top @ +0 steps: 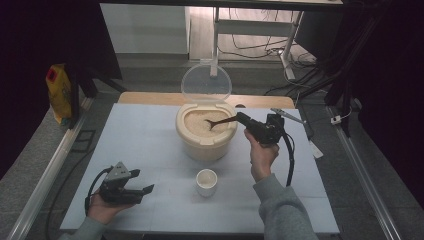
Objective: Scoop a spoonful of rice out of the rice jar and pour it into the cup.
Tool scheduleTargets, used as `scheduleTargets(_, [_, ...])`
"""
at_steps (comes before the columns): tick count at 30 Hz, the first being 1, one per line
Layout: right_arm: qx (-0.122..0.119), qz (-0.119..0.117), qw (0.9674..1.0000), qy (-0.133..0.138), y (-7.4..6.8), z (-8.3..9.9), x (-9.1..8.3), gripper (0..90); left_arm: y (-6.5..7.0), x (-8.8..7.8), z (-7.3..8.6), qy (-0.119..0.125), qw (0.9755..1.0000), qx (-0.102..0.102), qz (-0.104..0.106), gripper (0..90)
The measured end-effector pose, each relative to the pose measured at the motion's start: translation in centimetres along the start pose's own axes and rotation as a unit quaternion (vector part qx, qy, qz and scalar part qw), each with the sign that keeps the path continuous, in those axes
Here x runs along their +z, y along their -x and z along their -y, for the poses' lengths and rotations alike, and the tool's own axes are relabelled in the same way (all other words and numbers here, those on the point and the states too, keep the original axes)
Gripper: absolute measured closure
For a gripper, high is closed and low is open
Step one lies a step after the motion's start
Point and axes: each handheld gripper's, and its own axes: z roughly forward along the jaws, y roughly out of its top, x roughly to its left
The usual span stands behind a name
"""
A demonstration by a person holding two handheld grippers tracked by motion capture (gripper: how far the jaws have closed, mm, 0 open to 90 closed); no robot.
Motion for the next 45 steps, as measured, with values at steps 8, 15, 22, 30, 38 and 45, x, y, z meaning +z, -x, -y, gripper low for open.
scheduleTargets(8, [0.047,0.002,0.9989,0.005,0.8,0.2,-0.3,83.3,0.0,0.0,0.1,-0.001,1.0,0.002,-0.001,22.3])
scheduleTargets(15, [0.064,0.0,0.9979,0.012,1.5,-0.1,-0.7,83.3,0.1,0.1,0.0,-0.004,1.0,0.003,-0.001,22.3])
scheduleTargets(22, [0.072,0.001,0.9973,0.017,1.6,-0.4,-1.0,83.3,0.0,0.2,0.0,-0.005,1.0,0.004,-0.001,22.3])
scheduleTargets(30, [0.083,-0.002,0.9961,0.028,1.9,-0.9,-1.5,83.3,0.0,0.2,0.0,-0.006,1.0,0.004,-0.002,22.3])
scheduleTargets(38, [0.11,-0.011,0.9934,0.032,2.4,-1.2,-1.8,83.2,0.0,0.2,0.0,-0.006,1.0,0.005,-0.002,22.3])
scheduleTargets(45, [0.125,-0.015,0.9916,0.032,2.6,-1.2,-1.9,83.3,0.1,0.2,0.0,-0.006,0.9999,0.007,-0.004,22.4])
